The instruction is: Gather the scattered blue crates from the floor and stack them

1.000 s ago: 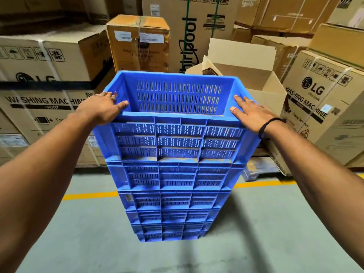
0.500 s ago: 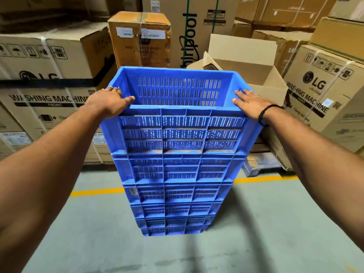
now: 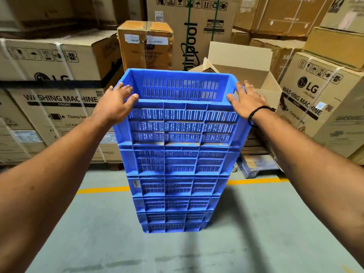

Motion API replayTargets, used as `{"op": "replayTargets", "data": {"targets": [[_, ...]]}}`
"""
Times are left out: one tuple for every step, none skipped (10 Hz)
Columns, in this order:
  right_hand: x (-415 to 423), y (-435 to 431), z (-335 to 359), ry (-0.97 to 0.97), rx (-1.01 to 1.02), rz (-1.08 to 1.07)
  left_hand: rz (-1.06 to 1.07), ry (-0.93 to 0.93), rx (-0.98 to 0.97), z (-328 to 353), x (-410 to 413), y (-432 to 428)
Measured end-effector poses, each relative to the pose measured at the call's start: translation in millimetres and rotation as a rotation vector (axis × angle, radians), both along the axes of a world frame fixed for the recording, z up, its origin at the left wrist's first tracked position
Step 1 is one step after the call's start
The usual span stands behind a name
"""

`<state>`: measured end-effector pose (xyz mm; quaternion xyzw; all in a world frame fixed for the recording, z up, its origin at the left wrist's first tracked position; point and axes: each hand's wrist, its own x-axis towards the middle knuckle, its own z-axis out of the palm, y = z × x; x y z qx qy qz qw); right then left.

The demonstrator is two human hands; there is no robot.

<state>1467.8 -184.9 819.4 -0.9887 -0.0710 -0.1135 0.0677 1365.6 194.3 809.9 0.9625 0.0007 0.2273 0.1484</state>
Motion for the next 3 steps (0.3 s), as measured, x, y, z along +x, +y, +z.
{"op": "replayTargets", "data": {"targets": [[-28.8, 7.6, 15.5, -0.071, 0.056, 0.06, 0.001, -0.031, 0.084, 4.8, -32.5, -16.6], [-67.3, 2.1, 21.9, -0.14, 0.101, 0.112, -0.008, -0.054, 0.1, 13.7, -77.4, -43.6], [-104.5, -13.8, 24.8, -0.211, 0.135, 0.156, 0.043, -0.111, 0.131, 21.8, -123.1, -72.2]]}}
